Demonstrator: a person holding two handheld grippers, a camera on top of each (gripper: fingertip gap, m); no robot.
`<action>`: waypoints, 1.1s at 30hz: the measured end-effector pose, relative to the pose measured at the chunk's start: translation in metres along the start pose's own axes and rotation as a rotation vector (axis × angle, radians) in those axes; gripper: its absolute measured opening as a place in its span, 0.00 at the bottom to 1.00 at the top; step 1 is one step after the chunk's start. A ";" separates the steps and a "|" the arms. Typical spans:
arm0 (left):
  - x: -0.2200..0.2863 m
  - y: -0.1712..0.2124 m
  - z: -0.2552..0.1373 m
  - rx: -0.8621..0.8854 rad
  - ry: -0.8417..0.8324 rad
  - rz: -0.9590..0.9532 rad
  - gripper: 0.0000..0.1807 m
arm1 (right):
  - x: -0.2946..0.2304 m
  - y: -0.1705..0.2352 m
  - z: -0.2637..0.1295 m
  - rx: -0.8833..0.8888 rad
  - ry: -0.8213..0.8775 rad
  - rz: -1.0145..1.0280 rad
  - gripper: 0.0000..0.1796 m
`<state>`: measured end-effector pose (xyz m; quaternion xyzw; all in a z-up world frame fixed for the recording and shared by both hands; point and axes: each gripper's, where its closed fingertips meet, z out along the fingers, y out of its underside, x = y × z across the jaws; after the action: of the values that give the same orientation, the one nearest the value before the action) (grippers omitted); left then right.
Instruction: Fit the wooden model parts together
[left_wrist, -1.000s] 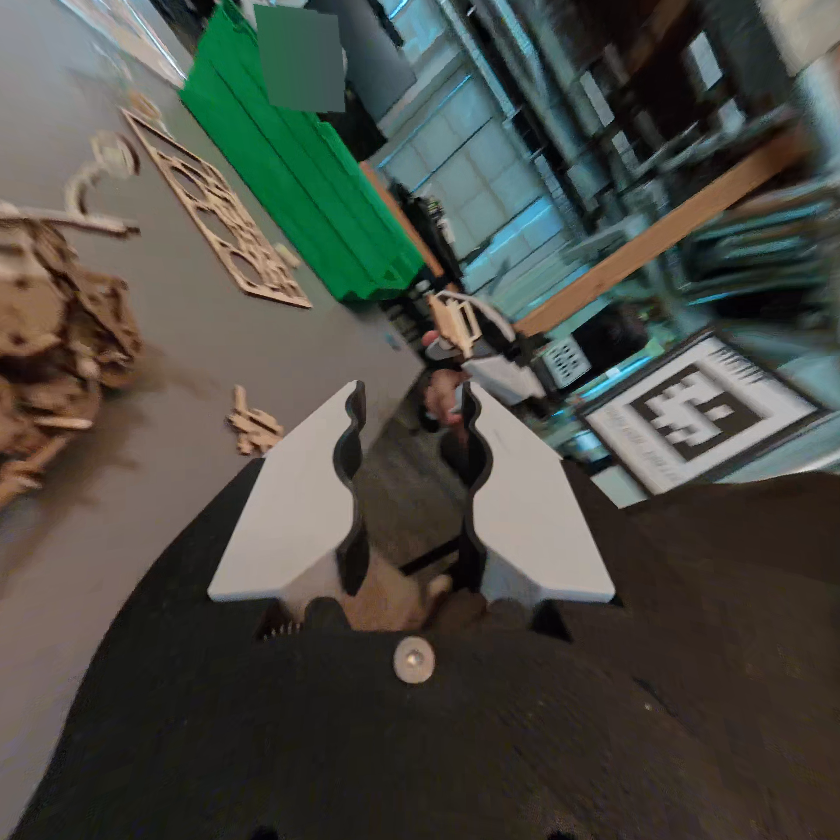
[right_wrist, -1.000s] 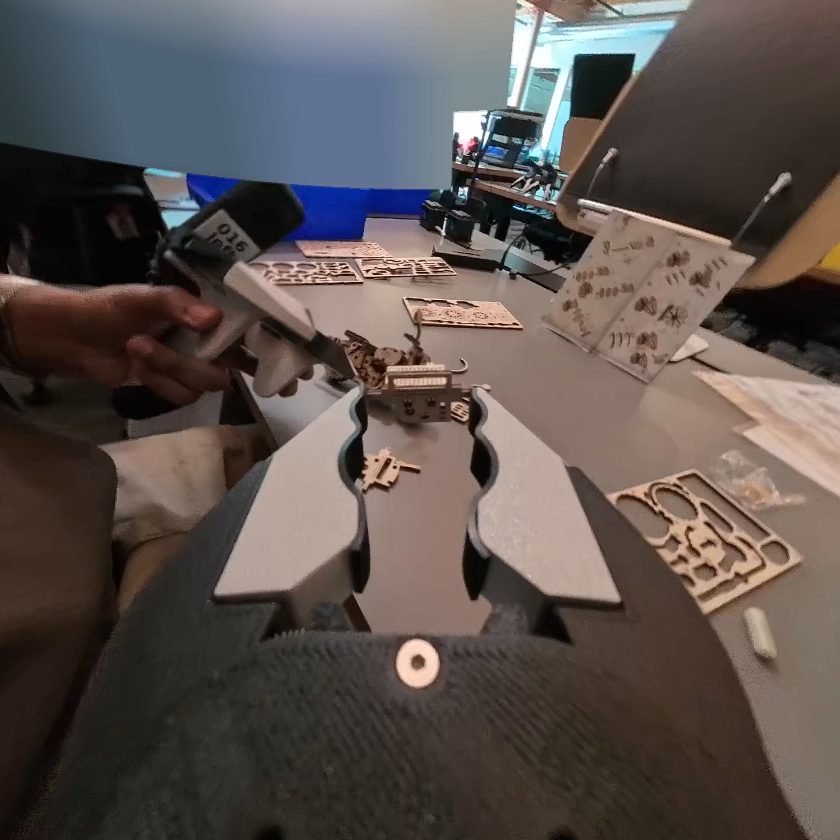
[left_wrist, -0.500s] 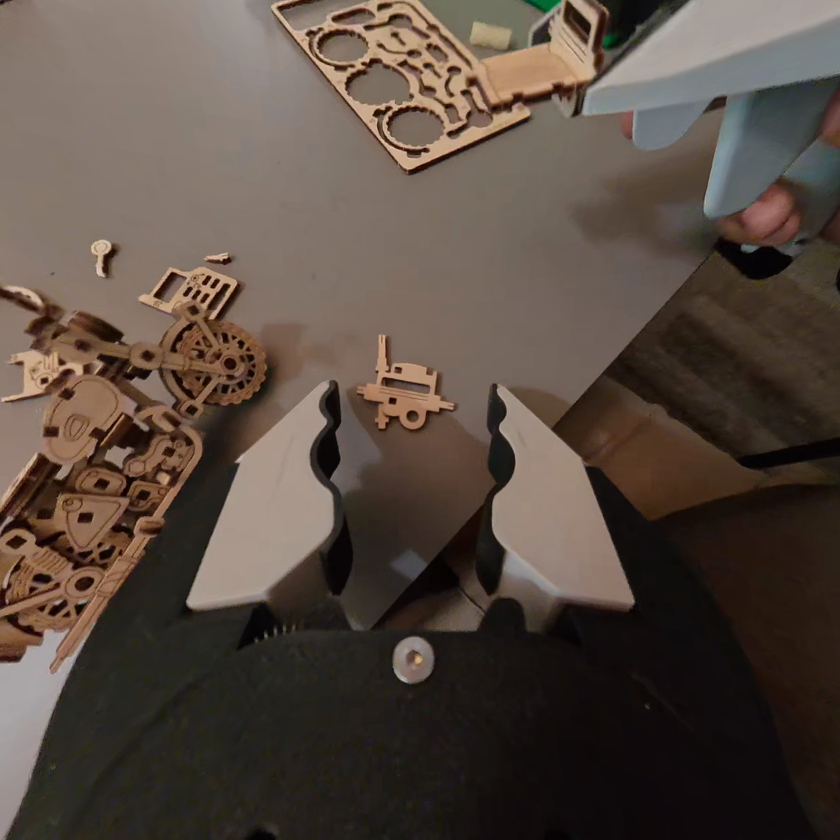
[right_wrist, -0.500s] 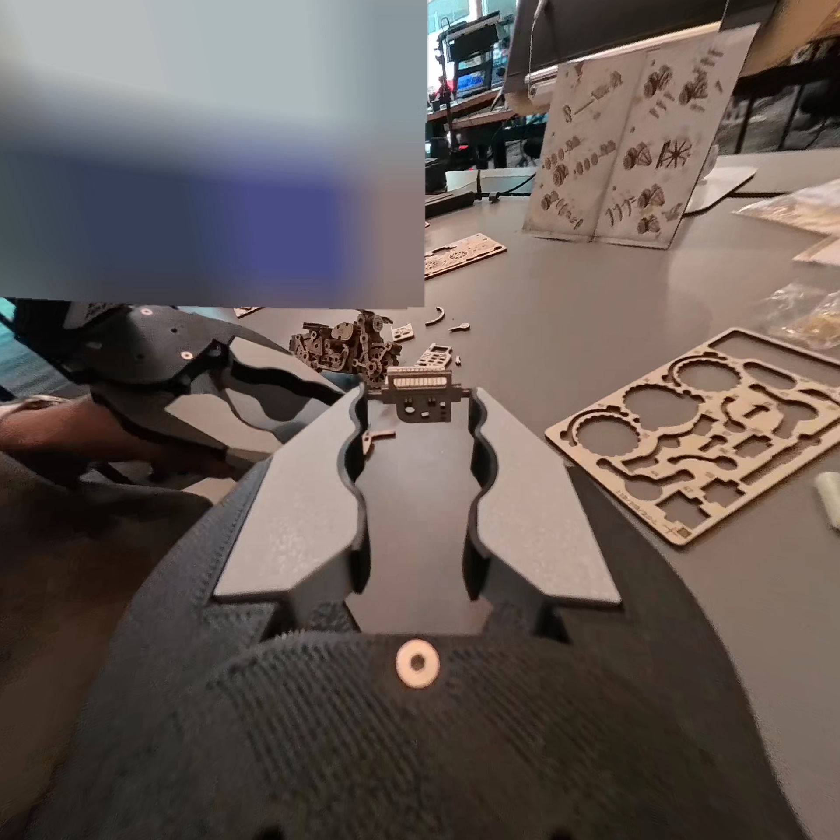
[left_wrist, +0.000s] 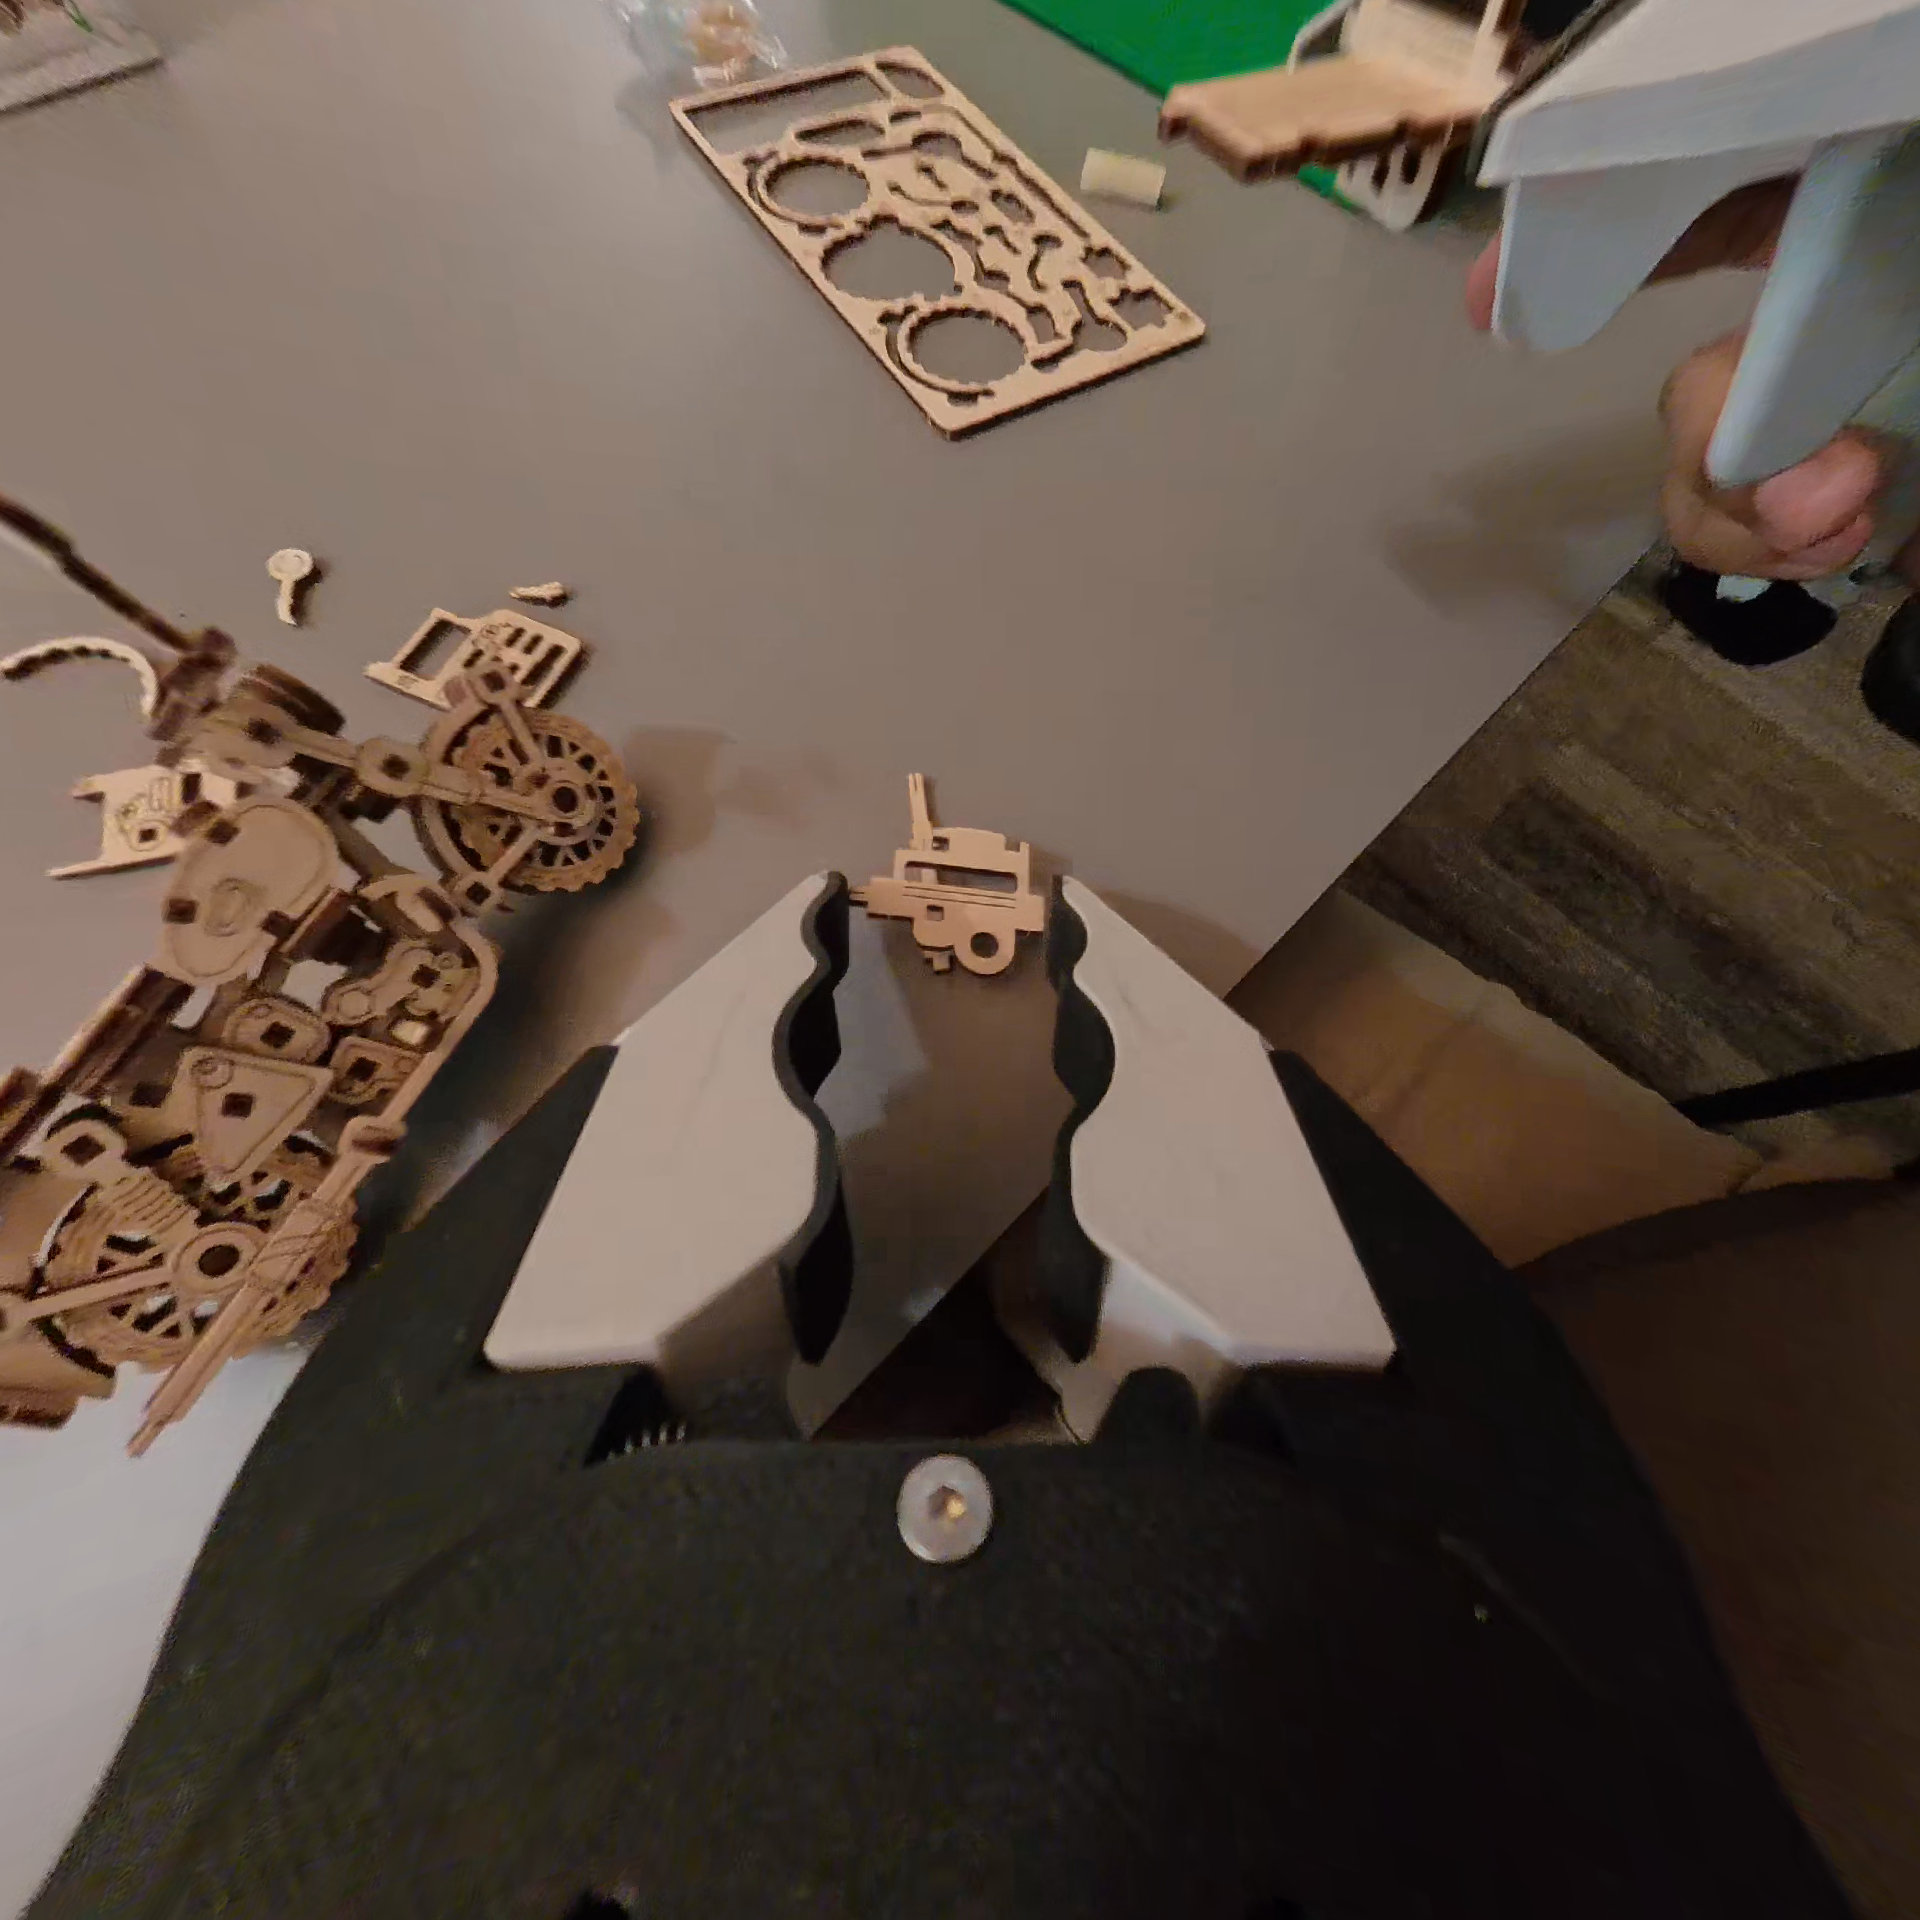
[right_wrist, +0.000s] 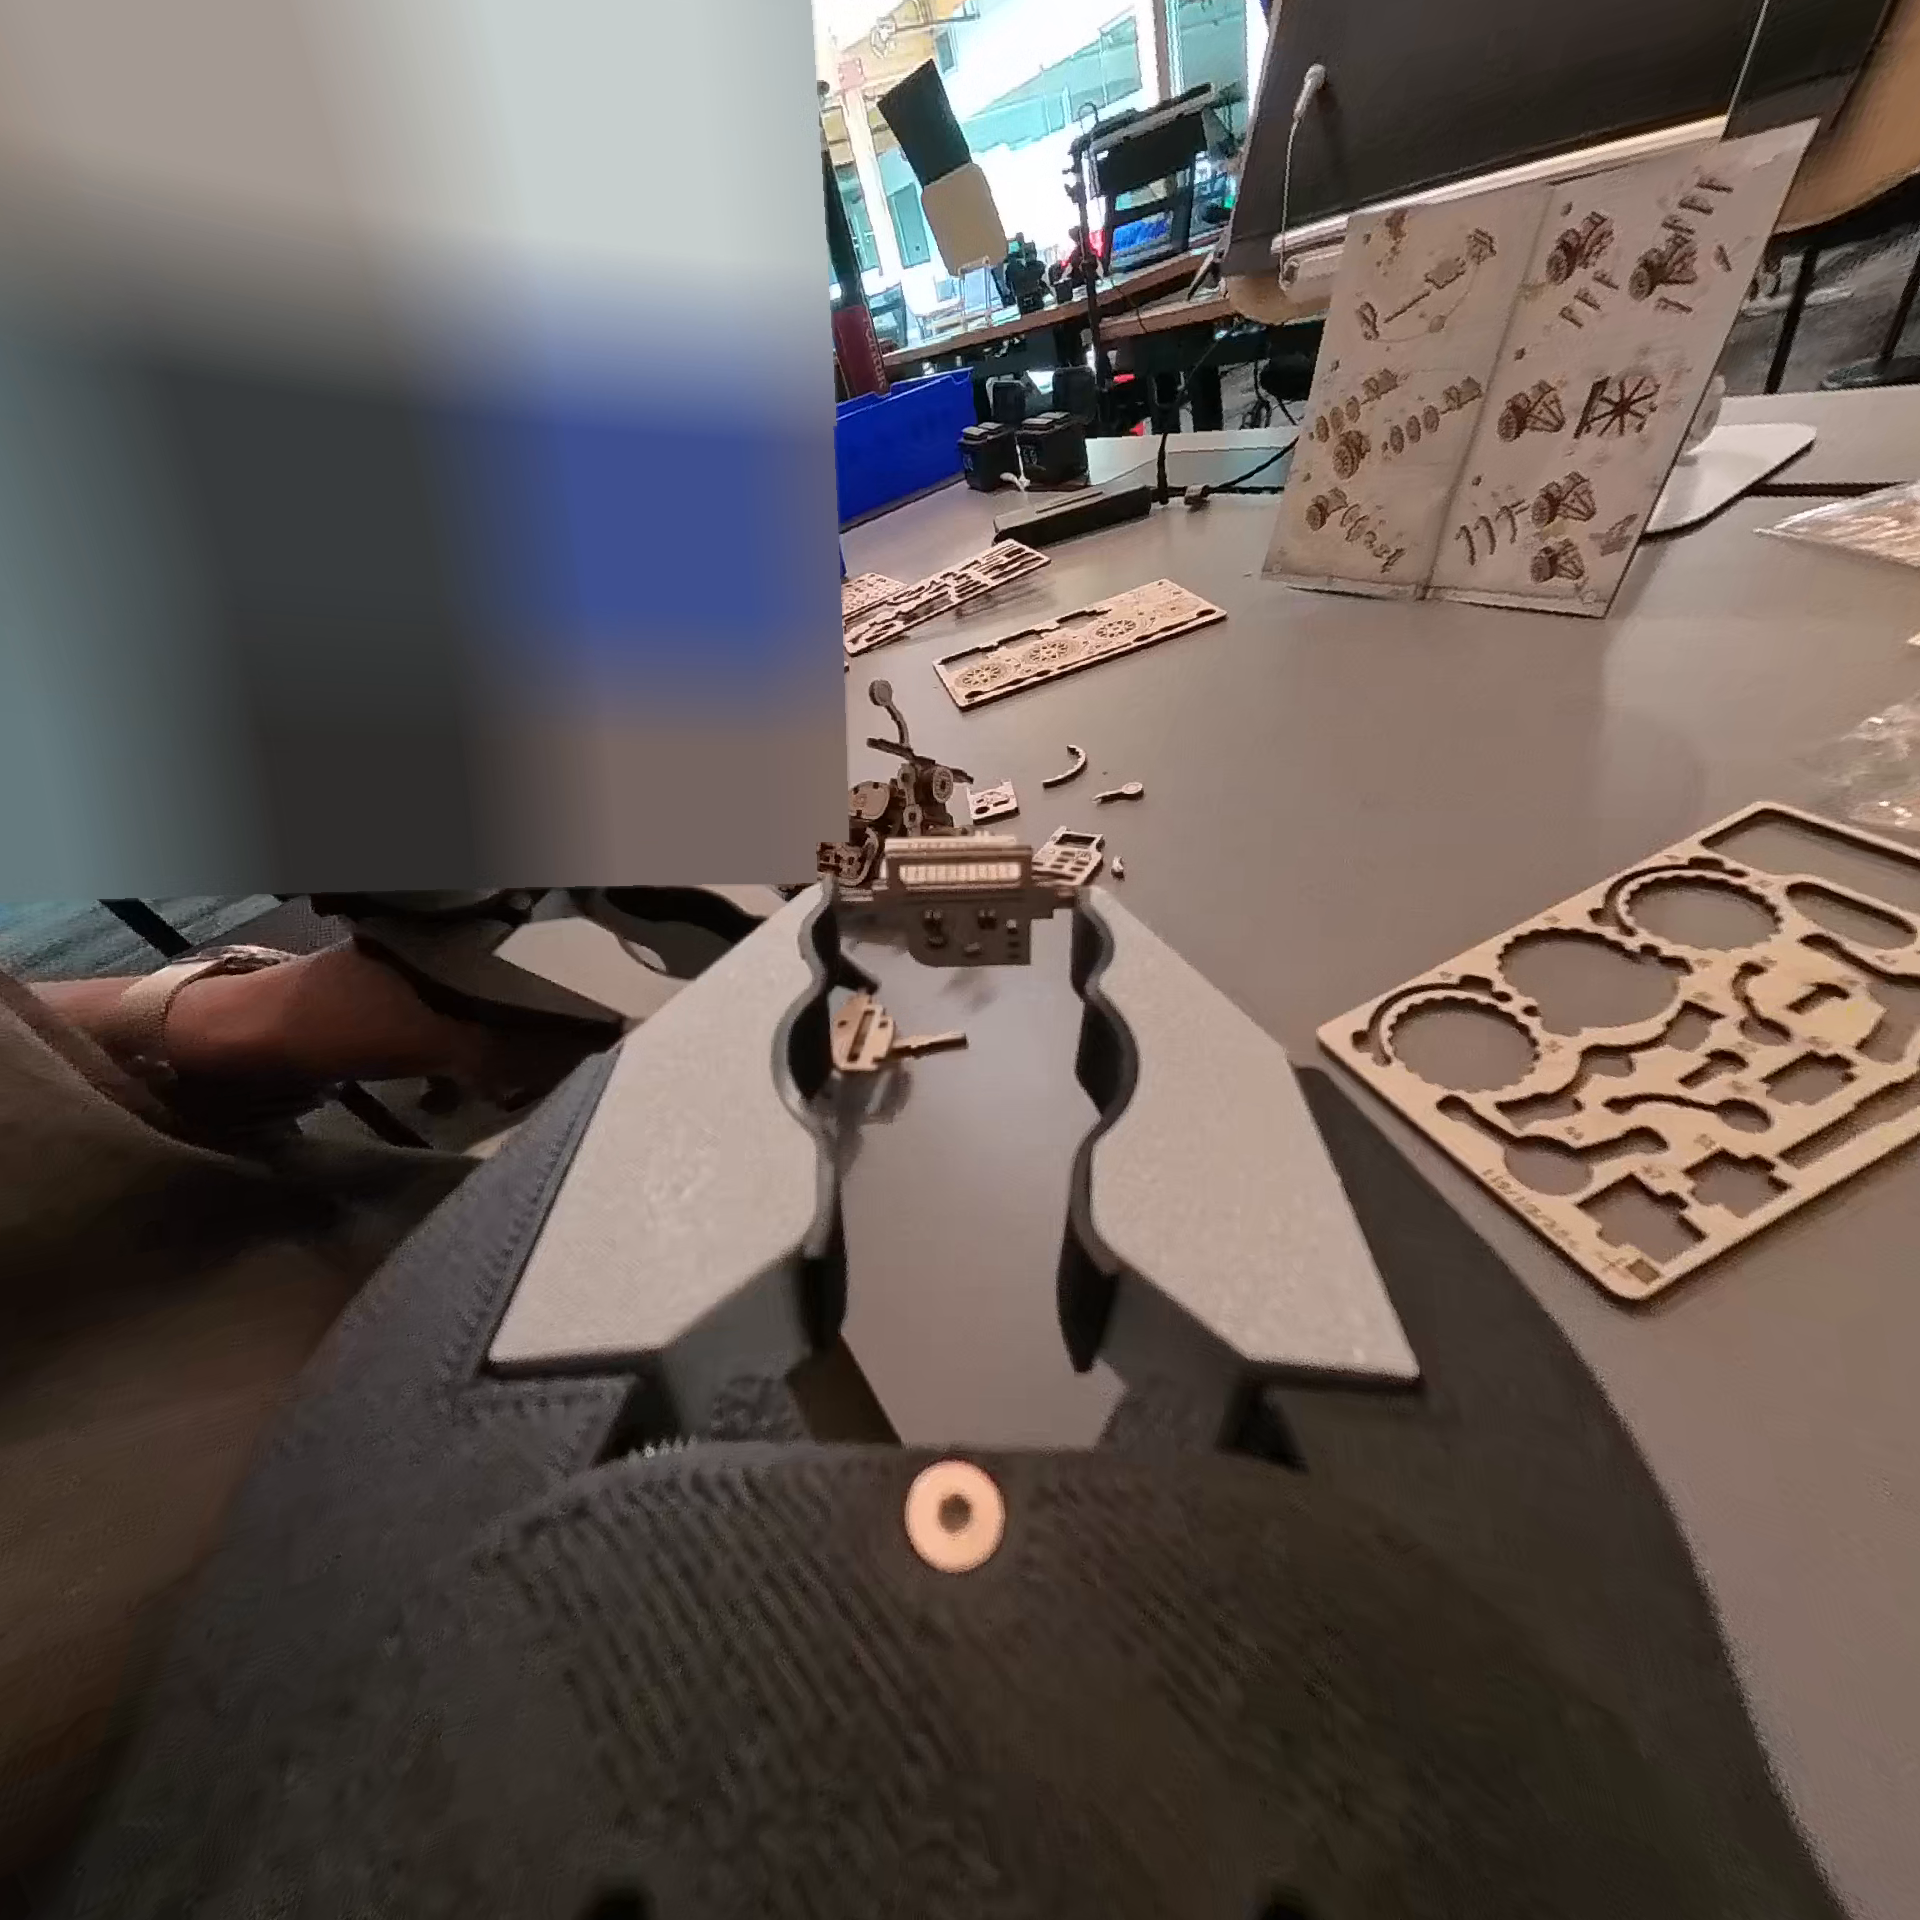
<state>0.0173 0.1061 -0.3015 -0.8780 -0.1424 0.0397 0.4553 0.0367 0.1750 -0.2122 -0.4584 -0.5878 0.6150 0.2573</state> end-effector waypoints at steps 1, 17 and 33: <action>-0.002 -0.001 -0.003 0.015 0.006 -0.011 0.20 | 0.001 0.001 0.000 0.000 0.001 0.008 0.24; -0.029 -0.003 -0.031 0.031 -0.080 0.045 0.31 | 0.006 0.011 0.006 -0.031 0.022 0.018 0.25; 0.034 0.011 -0.001 -0.223 0.243 -0.051 0.18 | 0.009 -0.001 -0.002 0.010 0.017 0.046 0.24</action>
<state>0.0522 0.1087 -0.3074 -0.9174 -0.1120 -0.0946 0.3700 0.0343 0.1842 -0.2132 -0.4759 -0.5718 0.6195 0.2503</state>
